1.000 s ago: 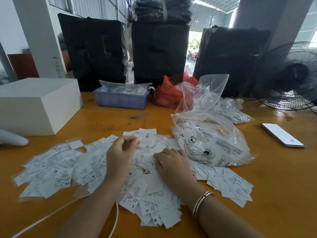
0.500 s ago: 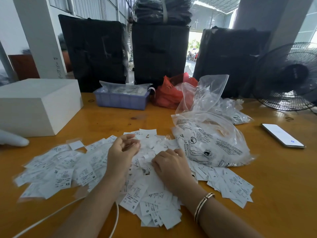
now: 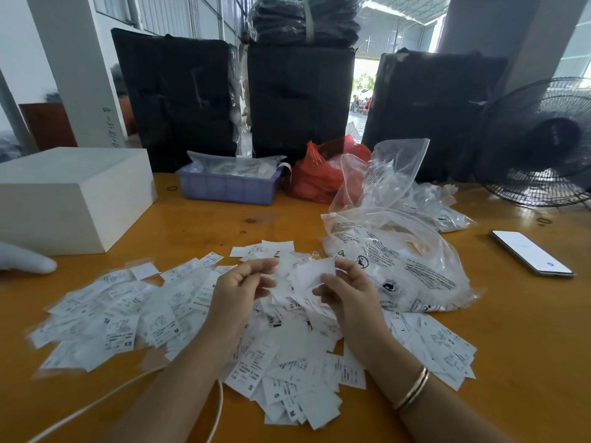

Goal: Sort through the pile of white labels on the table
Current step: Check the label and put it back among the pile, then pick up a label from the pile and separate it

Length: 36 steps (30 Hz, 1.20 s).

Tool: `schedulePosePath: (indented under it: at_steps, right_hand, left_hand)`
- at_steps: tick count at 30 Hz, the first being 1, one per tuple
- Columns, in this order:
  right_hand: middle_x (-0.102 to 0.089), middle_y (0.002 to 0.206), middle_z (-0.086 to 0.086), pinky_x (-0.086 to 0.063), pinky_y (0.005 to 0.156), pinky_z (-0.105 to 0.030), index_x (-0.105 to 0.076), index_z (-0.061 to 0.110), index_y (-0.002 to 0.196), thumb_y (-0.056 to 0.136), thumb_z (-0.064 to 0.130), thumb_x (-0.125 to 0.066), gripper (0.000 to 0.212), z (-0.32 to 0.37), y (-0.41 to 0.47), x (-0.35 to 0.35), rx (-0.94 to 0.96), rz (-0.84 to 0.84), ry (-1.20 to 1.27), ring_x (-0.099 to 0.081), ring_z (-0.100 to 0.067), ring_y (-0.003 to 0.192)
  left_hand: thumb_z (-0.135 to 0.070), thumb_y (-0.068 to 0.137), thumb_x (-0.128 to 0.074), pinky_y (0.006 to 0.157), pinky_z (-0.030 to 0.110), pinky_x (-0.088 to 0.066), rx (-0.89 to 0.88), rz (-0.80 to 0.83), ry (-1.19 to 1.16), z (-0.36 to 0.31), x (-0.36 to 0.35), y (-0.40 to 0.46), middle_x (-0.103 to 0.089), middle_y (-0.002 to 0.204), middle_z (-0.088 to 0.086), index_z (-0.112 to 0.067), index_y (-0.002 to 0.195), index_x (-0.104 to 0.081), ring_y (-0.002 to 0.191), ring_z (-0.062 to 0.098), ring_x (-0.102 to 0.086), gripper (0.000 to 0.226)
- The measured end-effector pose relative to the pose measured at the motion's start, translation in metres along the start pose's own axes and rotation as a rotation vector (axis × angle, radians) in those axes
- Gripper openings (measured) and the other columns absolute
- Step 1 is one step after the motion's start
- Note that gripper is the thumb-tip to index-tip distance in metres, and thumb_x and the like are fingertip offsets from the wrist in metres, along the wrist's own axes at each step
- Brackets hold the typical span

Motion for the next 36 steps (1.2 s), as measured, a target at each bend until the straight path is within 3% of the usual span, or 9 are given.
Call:
schedulePosePath:
  at_steps: [4,8,12,15,17,21,27,33,36]
  right_hand:
    - [-0.069,0.091,-0.002,-0.053,0.072,-0.022,-0.072,0.018,0.065,0.088,-0.005,-0.056,0.037,0.0000,0.0006,-0.0038,0.018,0.006,0.022,-0.066,-0.017,0.078]
    - [-0.072,0.082,-0.009,-0.054,0.069,-0.021,-0.073,0.022,0.065,0.090,-0.003,-0.055,0.039,0.0007,-0.0001,-0.0059,0.031,0.018,-0.057,-0.070,-0.020,0.080]
    - [-0.073,0.081,-0.004,-0.055,0.074,-0.023,-0.074,0.022,0.067,0.091,-0.006,-0.047,0.045,-0.0021,-0.0008,-0.0053,0.027,0.037,-0.115,-0.070,-0.023,0.090]
    - [-0.071,0.081,-0.005,-0.053,0.078,-0.027,-0.073,0.020,0.072,0.088,0.007,-0.060,0.025,-0.0018,-0.0019,-0.0065,0.054,0.012,-0.213,-0.067,-0.022,0.085]
    - [-0.072,0.079,-0.003,-0.053,0.072,-0.023,-0.069,0.017,0.084,0.087,0.009,-0.065,0.009,-0.0007,-0.0029,-0.0068,0.079,-0.008,-0.283,-0.070,-0.020,0.084]
    - [-0.071,0.075,-0.006,-0.052,0.066,-0.017,-0.055,0.021,0.111,0.089,0.003,-0.060,0.030,0.0006,-0.0036,-0.0072,0.092,-0.006,-0.256,-0.071,-0.018,0.074]
    - [-0.071,0.073,-0.005,-0.054,0.066,-0.021,-0.058,0.015,0.103,0.090,0.001,-0.058,0.019,0.0023,-0.0057,-0.0092,0.103,0.022,-0.268,-0.070,-0.020,0.070]
    - [-0.071,0.085,-0.012,-0.055,0.072,-0.030,-0.059,0.014,0.106,0.090,0.004,-0.060,0.019,0.0022,-0.0027,-0.0035,0.094,-0.010,-0.195,-0.069,-0.021,0.070]
    - [-0.071,0.081,-0.008,-0.055,0.069,-0.025,-0.059,0.015,0.105,0.090,0.004,-0.060,0.019,0.0010,-0.0024,-0.0035,0.098,0.000,-0.212,-0.070,-0.021,0.071]
  left_hand:
    - [-0.007,0.093,-0.054,0.067,0.015,-0.054,0.008,0.019,-0.061,-0.0028,-0.0021,-0.0018,-0.073,0.088,-0.008,-0.024,0.096,-0.073,0.080,0.006,-0.068,0.026]
    - [-0.016,0.087,-0.066,0.064,0.011,-0.052,-0.052,-0.021,0.064,-0.0067,-0.0010,-0.0033,-0.070,0.089,-0.007,-0.029,0.099,-0.068,0.085,0.009,-0.067,0.018]
    - [-0.015,0.086,-0.067,0.063,0.011,-0.051,-0.049,-0.014,0.047,-0.0068,-0.0010,-0.0030,-0.071,0.082,-0.011,-0.029,0.102,-0.064,0.080,0.006,-0.069,0.021]
    - [-0.020,0.085,-0.068,0.064,0.012,-0.052,-0.064,0.021,0.079,-0.0067,-0.0035,-0.0024,-0.072,0.083,-0.014,-0.031,0.101,-0.064,0.078,0.003,-0.069,0.020]
    - [-0.021,0.084,-0.069,0.064,0.011,-0.052,-0.080,0.036,0.101,-0.0063,-0.0047,-0.0024,-0.072,0.083,-0.015,-0.030,0.099,-0.065,0.078,0.003,-0.068,0.018]
    - [-0.016,0.084,-0.069,0.067,0.011,-0.052,-0.092,0.065,0.095,-0.0053,-0.0064,-0.0010,-0.073,0.084,-0.014,-0.028,0.095,-0.068,0.080,0.004,-0.069,0.015]
    - [-0.015,0.085,-0.068,0.068,0.012,-0.053,-0.095,0.076,0.104,-0.0043,-0.0071,0.0000,-0.073,0.084,-0.015,-0.027,0.095,-0.067,0.081,0.002,-0.069,0.015]
    - [-0.015,0.086,-0.066,0.067,0.011,-0.052,-0.087,0.070,0.077,-0.0049,-0.0074,-0.0008,-0.073,0.084,-0.014,-0.028,0.095,-0.066,0.080,0.003,-0.069,0.015]
    - [-0.015,0.086,-0.066,0.066,0.011,-0.052,-0.086,0.076,0.082,-0.0051,-0.0078,-0.0010,-0.073,0.083,-0.015,-0.028,0.095,-0.066,0.080,0.003,-0.069,0.016]
Point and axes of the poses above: each hand's wrist, its own y-axis towards the middle knuckle, its own x-axis out of the back of the hand, z = x × y, the point moved 8 cm from there along y, towards the middle knuckle
